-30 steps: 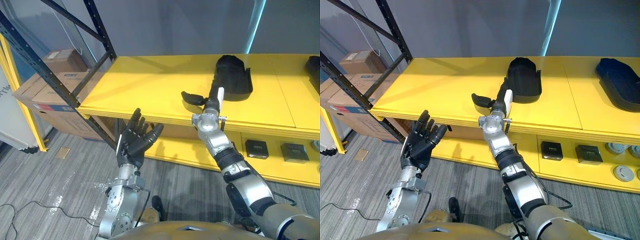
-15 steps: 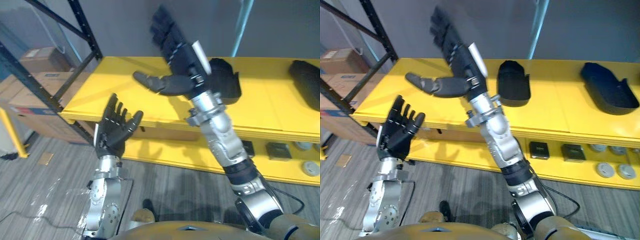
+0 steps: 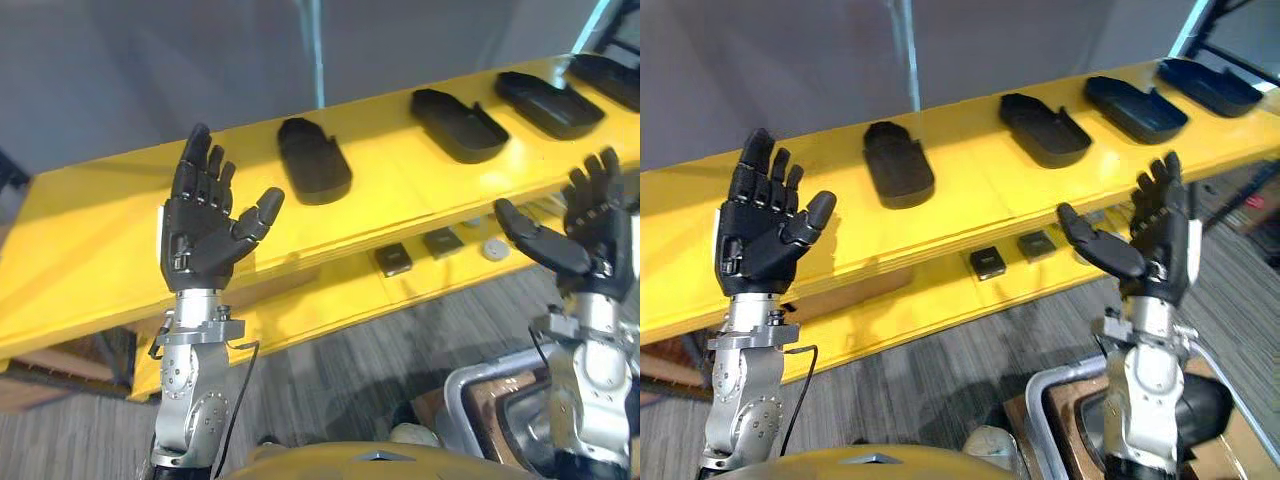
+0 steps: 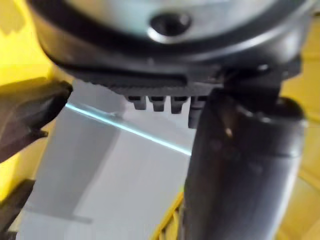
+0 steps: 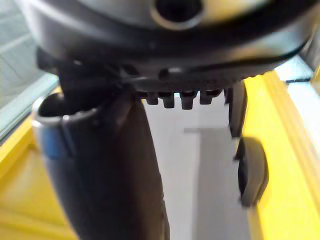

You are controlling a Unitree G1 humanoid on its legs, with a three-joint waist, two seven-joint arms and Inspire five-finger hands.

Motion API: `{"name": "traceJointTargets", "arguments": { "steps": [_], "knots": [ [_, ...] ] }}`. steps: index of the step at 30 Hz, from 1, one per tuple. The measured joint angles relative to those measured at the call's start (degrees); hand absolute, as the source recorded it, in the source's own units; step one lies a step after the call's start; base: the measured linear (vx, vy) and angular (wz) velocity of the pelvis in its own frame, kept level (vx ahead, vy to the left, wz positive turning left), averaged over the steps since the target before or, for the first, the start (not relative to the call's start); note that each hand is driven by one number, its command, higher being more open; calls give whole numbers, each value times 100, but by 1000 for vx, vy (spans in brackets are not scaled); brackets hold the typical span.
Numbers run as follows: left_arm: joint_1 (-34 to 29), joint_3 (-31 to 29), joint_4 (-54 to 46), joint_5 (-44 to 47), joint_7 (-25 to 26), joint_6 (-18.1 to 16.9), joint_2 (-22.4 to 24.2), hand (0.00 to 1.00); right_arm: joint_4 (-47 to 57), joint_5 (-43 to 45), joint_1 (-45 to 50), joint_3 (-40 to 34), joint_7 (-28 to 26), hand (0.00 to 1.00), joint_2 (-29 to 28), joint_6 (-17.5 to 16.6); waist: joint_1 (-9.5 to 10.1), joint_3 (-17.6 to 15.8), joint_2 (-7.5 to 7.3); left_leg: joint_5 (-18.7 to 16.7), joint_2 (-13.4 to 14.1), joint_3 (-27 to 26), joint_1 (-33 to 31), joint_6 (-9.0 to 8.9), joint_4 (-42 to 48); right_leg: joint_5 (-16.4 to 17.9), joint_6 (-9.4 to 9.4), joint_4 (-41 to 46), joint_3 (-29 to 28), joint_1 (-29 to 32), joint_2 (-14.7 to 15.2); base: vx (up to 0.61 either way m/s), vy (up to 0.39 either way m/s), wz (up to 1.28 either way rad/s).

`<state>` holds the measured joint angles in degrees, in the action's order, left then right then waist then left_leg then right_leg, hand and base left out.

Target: Walk over and take three plastic housings, then place them on the shelf

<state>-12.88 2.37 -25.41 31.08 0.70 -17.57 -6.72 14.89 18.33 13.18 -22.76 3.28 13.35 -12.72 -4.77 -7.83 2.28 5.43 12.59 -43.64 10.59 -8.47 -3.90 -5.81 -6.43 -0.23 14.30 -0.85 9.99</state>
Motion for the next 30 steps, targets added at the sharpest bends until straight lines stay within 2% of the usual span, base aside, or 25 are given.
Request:
{"name": "traceJointTargets", "arguments": {
  "steps": [4, 5, 6, 7, 8, 9, 10, 11, 12, 13, 15, 16, 19, 22, 23, 25, 27, 29, 30],
  "knots": [
    [-6, -24, 0, -3, 10, -4, 1, 100, 102, 14, 279, -40, 108, 100, -146, 0, -42, -25, -78, -489, 133, -9, -22, -80, 588, -5, 35, 4, -460, 142, -103, 1, -25, -69],
    [-6, -47, 0, -3, 10, -3, 1, 100, 114, 15, 290, -28, 99, 100, -216, 0, -27, -27, -82, -743, 191, 215, -110, -57, 941, -17, 53, 8, -624, 174, -150, -26, -22, -75],
    [-8, -78, -1, -5, 11, -3, 3, 100, 118, 18, 288, -11, 81, 100, -238, -1, -2, -33, -63, -1160, 215, 808, -323, 17, 1442, -31, 74, 6, -789, 196, -224, -32, -16, -79],
    [-21, -111, -1, -6, 14, -3, 3, 100, 118, 19, 281, 1, 52, 100, -238, -1, 32, -42, -38, -1383, 216, 1137, -425, 71, 1707, -32, 87, 4, -898, 197, -279, -52, 13, -91],
    [-80, -212, -1, -5, 40, 4, 2, 100, 118, 103, 272, 59, -28, 100, -238, -1, 116, -56, 6, -1720, 222, 1733, -577, 217, 2199, -16, 126, 0, -1138, 190, -413, -51, 43, -114],
    [-150, -398, -2, -5, 61, 8, 3, 100, 117, 230, 227, 178, -95, 100, -229, 0, 199, -40, 82, -1904, 216, 2460, -641, 311, 2554, -22, 138, -32, -1401, 191, -516, -46, 62, -116],
    [-183, -507, -2, -4, 73, 9, 7, 100, 118, 289, 181, 244, -136, 100, -216, 0, 227, -45, 89, -1992, 194, 2755, -682, 304, 2672, -25, 143, -54, -1490, 199, -550, -47, 90, -108],
    [-243, -673, -23, -4, 73, 14, 14, 100, 125, 338, 90, 343, -186, 100, -159, -2, 256, 4, 174, -2235, 179, 3099, -775, 318, 2758, -35, 140, -95, -1542, 302, -599, -50, 144, -77],
    [-253, -752, -83, -4, 64, 26, 13, 100, 122, 335, 2, 391, -189, 100, -146, -1, 287, 43, 238, -2406, 161, 3152, -805, 257, 2710, -118, 106, -96, -1556, 417, -599, -58, 209, -68],
    [-243, -809, -190, -4, 41, 30, 11, 100, 85, 333, -122, 469, -161, 100, -180, 3, 305, 24, 209, -2451, 29, 3105, -822, 173, 2614, -266, 30, -91, -1617, 536, -488, -38, 195, -35],
    [-242, -746, -236, -4, 4, 42, 22, 100, 50, 313, -163, 675, -152, 100, -188, 14, 317, -50, 68, -2374, -195, 3085, -820, 197, 2489, -378, -119, -95, -1620, 577, -269, -30, 180, 3],
    [-248, -709, -220, -2, 8, 54, 62, 100, 39, 258, -177, 980, -166, 100, -190, 21, 350, -72, 35, -2348, -314, 3097, -817, 227, 2452, -385, -129, -85, -1591, 572, -147, -9, 192, 24],
    [-248, -673, -221, -2, 30, 53, 150, 100, -154, 265, -279, 1281, -185, 100, -245, 157, 450, -84, 34, -2339, -338, 3179, -836, 241, 2423, -374, -121, -62, -1437, 557, -107, 10, 64, 18],
    [-244, -505, -220, -3, 37, 48, 167, 100, -501, 263, -311, 1352, -168, 100, -287, 230, 452, -174, 66, -2390, -296, 3438, -1011, 270, 2695, -70, -148, 334, -1215, 615, -88, -3, -11, 44],
    [-241, -414, -217, -2, -14, 36, 177, 100, -705, 263, -311, 1396, -68, 100, -294, 234, 461, -301, 92, -2487, -241, 3497, -1023, 268, 2970, 219, -176, 871, -1160, 706, -80, -23, 10, 31],
    [-230, -356, -217, 0, -138, 4, 174, 100, -803, 263, -287, 1471, 50, 100, -304, 245, 464, -423, 99, -2661, -205, 3509, -1017, 262, 3321, 550, -185, 1556, -1181, 846, -46, -47, 34, 16],
    [-194, -267, -217, 0, -245, -12, 169, 100, -802, 228, -251, 1543, 211, 100, -334, 252, 456, -504, 79, -2846, -198, 3496, -998, 275, 3660, 643, -182, 1992, -1317, 960, -39, -99, 84, -16],
    [-1, -67, -211, 2, -271, 3, 139, 100, -807, 237, -108, 1539, 287, 100, -517, 253, 472, -589, -17, -3006, -219, 3249, -889, 335, 3824, 495, -256, 1996, -1616, 972, -57, -209, 176, -69],
    [57, 25, -204, -1, -262, 12, 118, 100, -798, 321, 9, 1548, 233, 100, -640, 242, 463, -640, -104, -3034, -226, 2973, -801, 405, 3863, 187, -240, 1833, -1687, 979, -56, -257, 181, -101]
  ]
}}
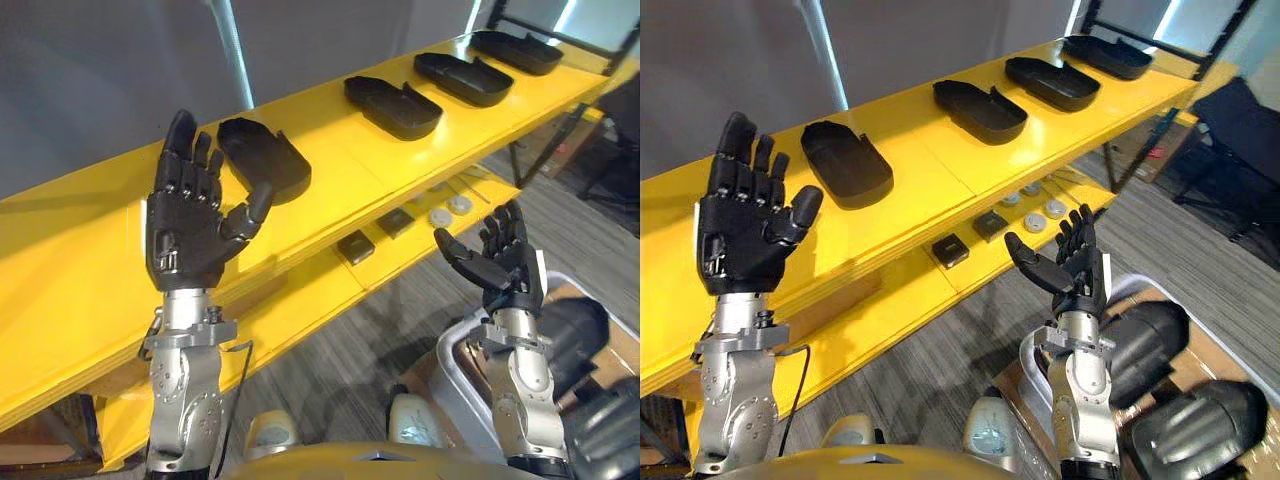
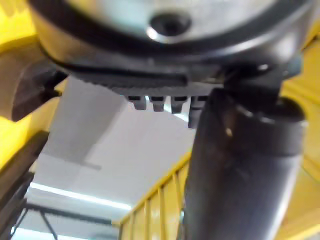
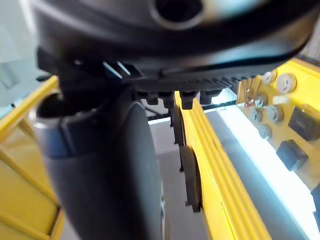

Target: Walk over and take three plastic housings, then place them on the shelf

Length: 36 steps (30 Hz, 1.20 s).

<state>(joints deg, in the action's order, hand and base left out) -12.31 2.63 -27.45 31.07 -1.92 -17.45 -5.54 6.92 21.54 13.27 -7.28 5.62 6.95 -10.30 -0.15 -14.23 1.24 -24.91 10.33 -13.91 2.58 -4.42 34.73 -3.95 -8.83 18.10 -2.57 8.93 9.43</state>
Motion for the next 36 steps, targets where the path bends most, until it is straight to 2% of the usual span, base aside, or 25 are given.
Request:
{"name": "traceJointTargets", "arguments": {
  "steps": [1, 2, 3, 4, 6, 7, 10, 11, 12, 13, 14, 17, 19, 20, 23, 25, 30, 33, 34, 36],
  "knots": [
    [34, 37, 16, -1, 26, 6, -11, 100, 6, 79, 20, 2, -58, 100, -39, -8, 1, -35, -59, 7, -3, -167, 45, 51, -29, -250, 52, -139, 138, 21, 15, -258, 136, -123],
    [78, 50, 35, -8, 113, 7, -26, 100, 2, 195, 83, 26, -181, 100, -78, -9, 33, -56, -25, 125, 52, -490, 149, 184, -235, -755, 214, -526, 511, 13, 58, -322, 72, -129],
    [76, -15, 62, -10, 184, 1, -18, 100, 6, 257, 139, 96, -305, 100, -102, -21, 41, -85, -42, 288, 9, -824, 227, 247, -491, -857, 427, -537, 987, 86, 120, -411, 70, -145],
    [120, -116, 149, -8, 222, -5, -42, 100, 7, 336, 173, 129, -460, 100, -94, -50, -57, -78, -136, 518, -66, -1114, 243, 382, -868, -390, 759, 234, 1670, 293, 277, -455, 77, -123],
    [121, -181, 259, 24, 210, -11, -51, 100, 7, 351, 165, 120, -494, 100, -78, -247, -89, -80, -122, 979, -118, -1414, 187, 492, -1520, 358, 860, 1371, 2280, 383, 523, -305, 71, -97],
    [34, -202, 261, 61, 155, -13, -35, 100, 9, 334, 140, 130, -467, 100, -78, -335, -59, -58, -163, 1173, -192, -1561, 180, 519, -1856, 671, 880, 1755, 2507, 230, 766, -183, 27, -81],
    [-322, -321, 261, 250, 29, -11, 18, 100, -1, 276, 6, 290, -345, 100, -61, -352, 70, -35, -184, 1395, -240, -1901, 177, 496, -2160, 949, 893, 1965, 2912, -202, 1218, -127, -22, -95],
    [-535, -410, 266, 290, -11, -5, 22, 100, 0, 231, -29, 426, -323, 100, -63, -351, 108, -21, -208, 1459, -227, -2068, 155, 444, -2186, 1033, 817, 1790, 3126, -323, 1341, -47, -141, -79],
    [-748, -416, 302, 468, -115, 9, 97, 100, 0, 168, 21, 576, -282, 100, -34, -337, 113, 16, -177, 1545, -157, -2164, 75, 328, -2170, 1130, 781, 1578, 3452, -352, 1281, -29, -131, -67],
    [-826, -398, 313, 516, -163, 22, 163, 100, 1, 142, 72, 608, -264, 100, -23, -305, 115, 40, -137, 1627, -117, -2198, 57, 248, -2154, 1131, 778, 1496, 3471, -344, 1205, 17, -190, -39],
    [-968, -349, 322, 561, -230, 25, 272, 100, 2, 119, 226, 648, -241, 100, -23, -240, 114, 89, -56, 1659, 27, -2209, 15, 217, -2091, 1157, 747, 1243, 3484, -420, 1009, 31, -128, -23],
    [-1116, -367, 330, 800, -344, 10, 284, 100, 4, 120, 563, 701, -309, 100, -32, -93, 123, 147, -80, 1664, 194, -2246, -19, 211, -1965, 1350, 569, 572, 3429, -629, 646, 7, -168, -29],
    [-1119, -378, 335, 995, -371, -87, 284, 100, 3, -87, 562, 699, -350, 100, 20, -24, 134, 156, -78, 1668, 250, -2163, -170, 215, -1851, 1361, 570, 237, 3277, -569, 421, -32, -155, -65],
    [-1132, -394, 341, 1294, -424, -240, 293, 100, 1, -223, 424, 726, -389, 100, 156, -17, 166, 159, -77, 1680, 293, -1678, -392, 242, -1746, 1308, 624, -50, 2957, -403, 198, -49, -141, -86],
    [-1174, -495, 342, 1439, -532, -481, 295, 100, -7, -319, 10, 698, -376, 100, 408, -17, 197, 152, -94, 1678, 339, -1144, -567, 245, -1708, 1079, 747, -237, 2528, -75, -15, -73, -77, -97],
    [-1148, -479, 358, 1430, -682, -528, 295, 100, -133, -320, -363, 540, -195, 100, 576, -30, 171, 153, -103, 1677, 321, -1147, -612, 244, -1730, 971, 751, -230, 2349, 138, -49, -74, -14, -68],
    [-961, -403, 469, 1355, -927, -524, 289, 100, -986, -415, -858, 108, 763, 100, 643, 22, 159, 153, -98, 1681, 131, -1003, -504, 237, -1989, 857, 697, -205, 2334, 157, 48, -65, 43, -1],
    [-976, -394, 470, 1363, -927, -502, 285, 100, -1601, -714, -1182, -82, 1251, 100, 701, 199, 176, 140, -77, 1661, 6, -895, -508, 202, -2096, 796, 636, -217, 2364, 176, 135, -89, 69, 11],
    [-958, -370, 472, 1384, -931, -485, 269, 100, -1987, -726, -1424, -281, 1445, 100, 772, 273, 197, 100, -41, 1637, -36, -841, -522, 118, -2107, 759, 599, -225, 2391, 177, 177, -97, 91, 13],
    [-948, -312, 473, 1384, -962, -436, 203, 100, -2725, -719, -1922, -672, 1769, 100, 1057, 423, 246, 37, -5, 1629, -116, -761, -624, 107, -2071, 681, 541, -287, 2461, 193, 303, -94, 82, 18]
  ]
}}
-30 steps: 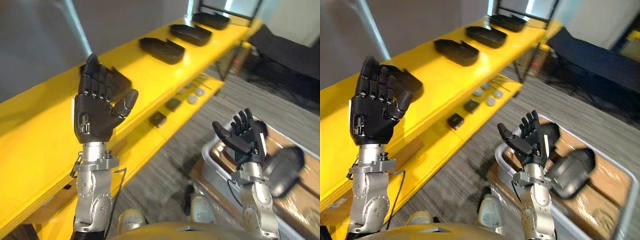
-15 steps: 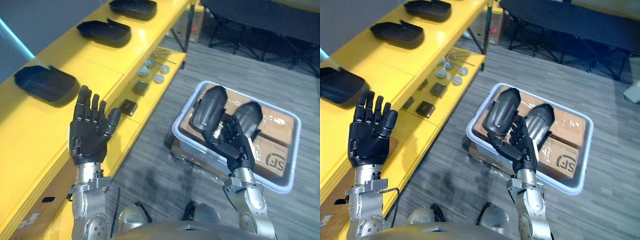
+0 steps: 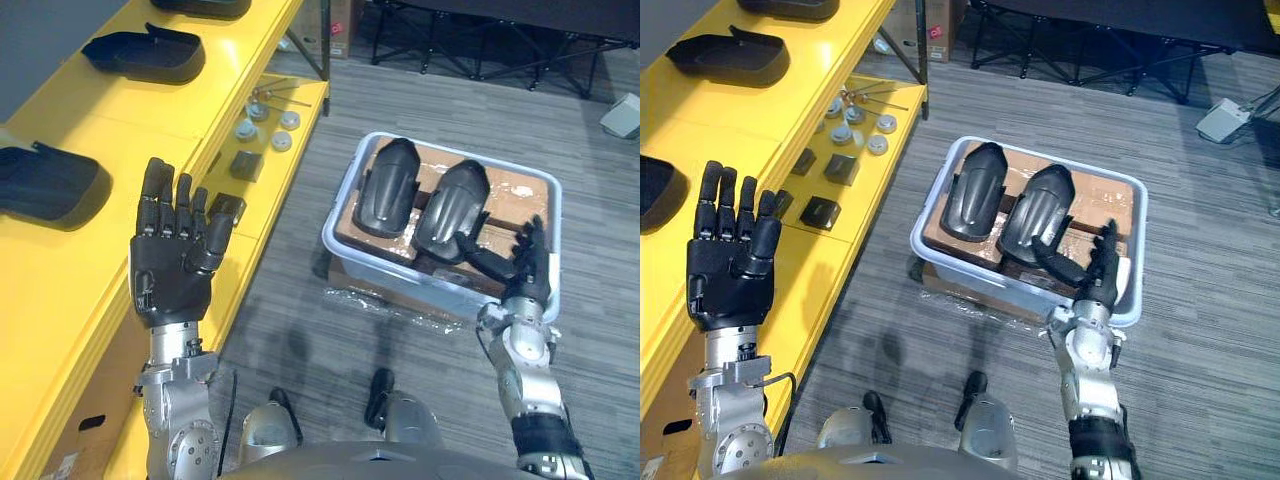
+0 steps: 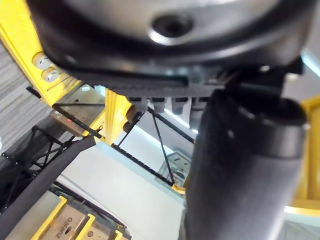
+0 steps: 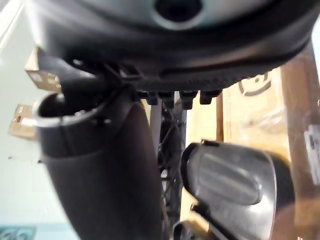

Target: Walk over and take three plastic housings, then place them on the shelf

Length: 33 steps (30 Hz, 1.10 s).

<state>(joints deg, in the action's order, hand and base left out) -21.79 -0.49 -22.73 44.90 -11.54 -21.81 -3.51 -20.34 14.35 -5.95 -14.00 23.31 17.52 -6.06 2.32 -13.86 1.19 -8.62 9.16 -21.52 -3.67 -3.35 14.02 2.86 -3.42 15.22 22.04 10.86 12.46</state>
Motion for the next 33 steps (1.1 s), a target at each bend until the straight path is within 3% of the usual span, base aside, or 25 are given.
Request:
{"name": "traceJointTargets", "arguments": {
  "steps": [3, 7, 14, 20, 32, 33],
  "knots": [
    [141, 27, 20, 0, -18, 101, -100, 100, -1225, 165, -846, -380, 333, 100, 741, 81, 66, -206, 76, -23, -71, 159, -310, 40, 205, -226, -52, -239, 154, 31, 87, -122, 88, 23],
    [287, 252, 177, 32, -27, 103, -321, 100, -2634, 549, -1829, -454, 329, 100, 1590, 84, 149, -564, 131, -7, -80, 288, -610, 82, 397, -498, -65, -476, 310, 59, 88, -65, 39, 17],
    [448, 816, 544, 200, -55, 158, -452, 100, -4186, 909, -2783, -328, -43, 100, 2123, 68, 244, -990, 303, 0, -100, 519, -965, 124, 617, -539, -56, -370, 506, 211, 165, -28, -1, 14],
    [877, 1092, 936, 243, -42, 55, -544, 100, -4771, 896, -3428, -35, -210, 100, 2519, 153, 377, -1271, 504, -48, -86, 539, -1315, 202, 926, -540, -19, -186, 499, 515, 238, -60, 0, -2],
    [1106, 1422, 1456, 342, 139, -17, -548, 100, -5215, 821, -4200, 534, -346, 100, 2970, 198, 494, -1494, 611, -98, 34, 590, -1804, 253, 1333, -505, 119, -14, 560, 917, 249, -64, 5, -2],
    [1111, 1421, 1486, 430, 146, -107, -544, 100, -5214, 718, -4231, 576, -330, 0, 2971, 198, 510, -1495, 613, -95, 50, 591, -1808, 248, 1332, -481, 155, 6, 563, 929, 243, -23, -16, -4]
  ]
}}
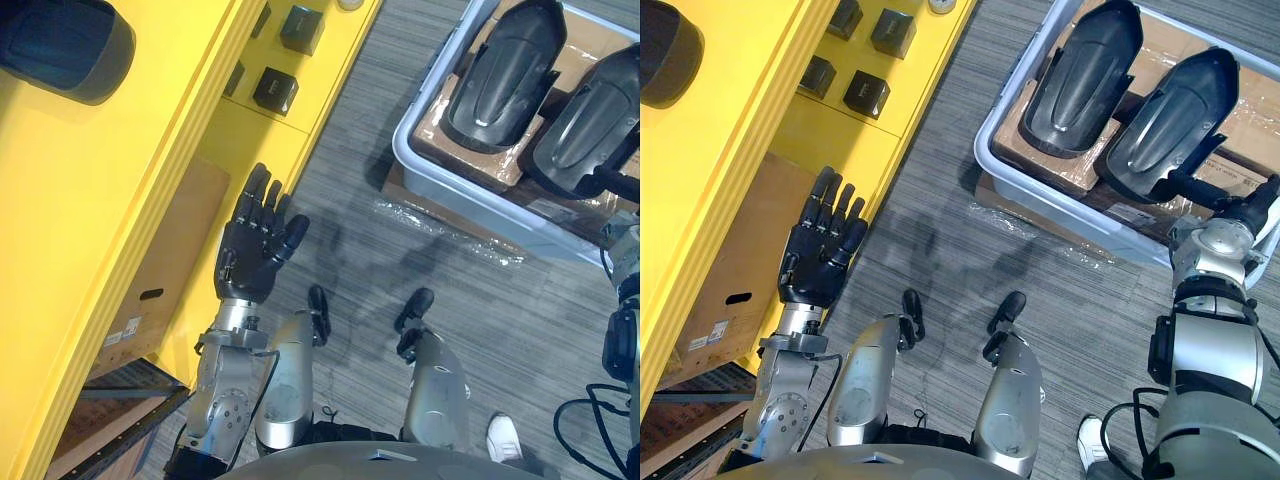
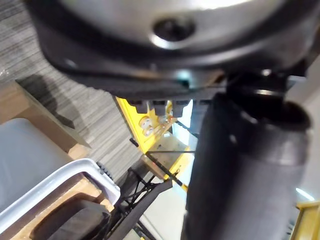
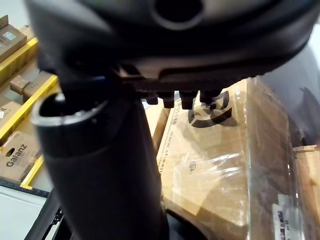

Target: Walk over and take three plastic housings, then place them on the shelf

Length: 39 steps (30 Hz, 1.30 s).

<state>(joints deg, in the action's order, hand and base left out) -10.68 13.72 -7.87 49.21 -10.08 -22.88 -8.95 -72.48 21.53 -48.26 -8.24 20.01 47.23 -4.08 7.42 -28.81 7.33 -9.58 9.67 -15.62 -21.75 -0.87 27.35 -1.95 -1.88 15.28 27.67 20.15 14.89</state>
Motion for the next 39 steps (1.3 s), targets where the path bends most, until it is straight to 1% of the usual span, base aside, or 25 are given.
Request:
{"name": "traceJointTargets", "arguments": {
  "steps": [3, 5, 7, 10, 11, 13, 14, 17, 18, 20, 22, 23, 24, 25, 28, 29, 30, 32, 34, 35, 36, 37, 39],
  "knots": [
    [1, -3, 8, 21, 0, -101, 0, 100, 0, -66, -10, 72, 25, 0, 28, 7, 17, 0, 0, 7, 14, 9, -33, -11, 1, 39, 52, 59, 12, 60, 2, 0, 0, 0],
    [2, -1, 9, 21, 0, -105, 0, 100, 1, -109, -21, 205, 27, 0, 174, 132, 11, -2, 3, 12, 43, 27, -88, -16, 28, 33, 46, 68, 35, 82, 0, 0, 0, 0],
    [-2, -10, 18, 22, 2, -105, -1, 100, 2, -158, -23, 220, -132, 0, 317, 353, 12, -3, 5, 17, 64, 30, -77, -24, 29, 27, 36, 79, 39, 75, -9, 0, 0, 0],
    [5, -12, 18, 20, 1, -104, 0, 100, 5, -822, -34, 349, -472, 0, 508, 815, 9, -3, 6, 64, 100, 39, -35, -72, -25, 49, 69, 107, 53, 65, -44, -1, -11, 0],
    [5, -12, 18, 20, 1, -103, 0, 100, 5, -902, -37, 373, -481, 0, 509, 895, 12, -3, 6, 83, 99, 39, -5, -87, -63, 57, 80, 113, 57, 54, -46, -2, -31, 0],
    [-3, -20, 18, 20, -1, -101, -1, 100, -17, -1006, -52, 389, -474, 0, 472, 1207, 16, -3, 6, 146, 105, 46, 116, -132, -180, 79, 108, 100, 81, -31, -77, -2, -46, 2],
    [-2, -20, 13, 17, -21, -101, -1, 100, -90, -1161, -53, 448, -556, 0, 427, 1338, 19, -3, 6, 193, 104, 66, 167, -162, -253, 88, 122, 69, 117, -81, -102, -1, -55, 6],
    [-2, -18, -7, 13, -27, -90, -4, 100, -104, -1194, -66, 360, -629, 0, 345, 1387, 11, -4, 3, 275, 102, 112, 268, -200, -381, 145, 144, 54, 185, -170, -126, -14, -57, 8],
    [-12, -27, -73, 6, -31, -84, -7, 100, -106, -1184, -105, 241, -610, 0, 253, 1437, 30, -8, -3, 316, 105, 121, 282, -227, -439, 149, 149, 39, 200, -174, -147, -18, -38, 5],
    [-35, -52, -148, -3, -33, -64, -13, 100, -107, -1153, -81, 85, -588, 0, 106, 1422, 39, -16, -15, 353, 133, 130, 352, -256, -503, 140, 145, -41, 220, -259, -210, -4, -51, 1],
    [-124, -153, -265, -2, -38, -37, -21, 100, -76, -1103, 87, 19, -640, 0, -6, 1442, 41, -41, -78, 371, 180, 128, 563, -287, -609, 141, 146, -116, 240, -458, -258, 10, -24, 0],
    [-138, -181, -296, -2, -38, -30, -34, 100, -72, -1101, 156, -56, -646, 0, -44, 1440, 50, -46, -87, 377, 184, 125, 631, -299, -651, 137, 144, -159, 247, -524, -280, 34, -22, 2],
    [-187, -279, -427, -1, -40, 21, -80, 100, -13, -1084, 338, -252, -628, 0, -157, 1383, 51, -44, -110, 395, 184, 124, 746, -325, -742, 115, 163, -222, 267, -638, -309, 32, -8, 2],
    [-208, -324, -487, -1, -40, 43, -91, 100, 47, -1066, 415, -308, -606, 0, -201, 1353, 45, -43, -119, 412, 179, 119, 797, -332, -798, 107, 152, -238, 274, -679, -316, 57, -7, 3],
    [-286, -417, -688, -8, -94, 93, -111, 100, 219, -1127, 774, -409, -409, 0, -388, 1101, 35, -15, -151, 459, 133, 100, 1049, -352, -1027, 81, 116, -323, 287, -880, -363, 59, 0, 2],
    [-296, -417, -709, -8, -108, 105, -111, 100, 271, -1152, 840, -431, -354, 0, -444, 1092, 32, -5, -165, 468, 109, 99, 1090, -357, -1067, 74, 106, -358, 292, -923, -375, 51, -1, 4],
    [-293, -417, -724, -9, -159, 165, -111, 100, 333, -1196, 946, -467, -277, 0, -525, 1068, 36, 14, -191, 471, 102, 99, 1133, -358, -1105, 70, 100, -386, 293, -962, -388, 61, 14, 4],
    [-299, -406, -726, -13, -304, 396, -111, 100, 424, -1240, 1175, -468, -17, 0, -766, 991, 28, 160, -307, 508, 96, 91, 1177, -363, -1235, 55, 82, -437, 314, -976, -396, 72, 30, 4],
    [-293, -392, -720, -64, -314, 625, -111, 100, 570, -1428, 1306, -472, 227, 0, -900, 991, 20, 186, -328, 514, 96, 54, 1329, -366, -1310, 53, 79, -440, 305, -1077, -394, 64, 32, -3],
    [-298, -374, -718, -177, -313, 787, -108, 100, 747, -1535, 1426, -469, 375, 0, -973, 990, 21, 240, -337, 515, 91, 9, 1452, -366, -1390, 52, 76, -446, 276, -1149, -393, 66, 45, -10],
    [-297, -340, -716, -355, -313, 975, -114, 100, 983, -1699, 1568, -460, 492, 0, -1013, 997, 27, 371, -339, 516, 82, -32, 1504, -368, -1444, 47, 69, -466, 260, -1161, -393, 55, 40, -11],
    [-289, -331, -718, -473, -314, 1088, -111, 100, 1144, -1781, 1631, -454, 551, 0, -1031, 1004, 23, 421, -340, 519, 77, -48, 1535, -369, -1473, 44, 64, -480, 244, -1176, -395, 44, 44, -11],
    [-211, -246, -627, -709, -358, 1775, -115, 100, 1788, -2139, 1805, -386, 712, 0, -1096, 1100, -1, 645, -352, 522, 70, -146, 1708, -375, -1575, 12, 19, -616, 178, -1301, -433, 35, 34, -15]
  ]
}}
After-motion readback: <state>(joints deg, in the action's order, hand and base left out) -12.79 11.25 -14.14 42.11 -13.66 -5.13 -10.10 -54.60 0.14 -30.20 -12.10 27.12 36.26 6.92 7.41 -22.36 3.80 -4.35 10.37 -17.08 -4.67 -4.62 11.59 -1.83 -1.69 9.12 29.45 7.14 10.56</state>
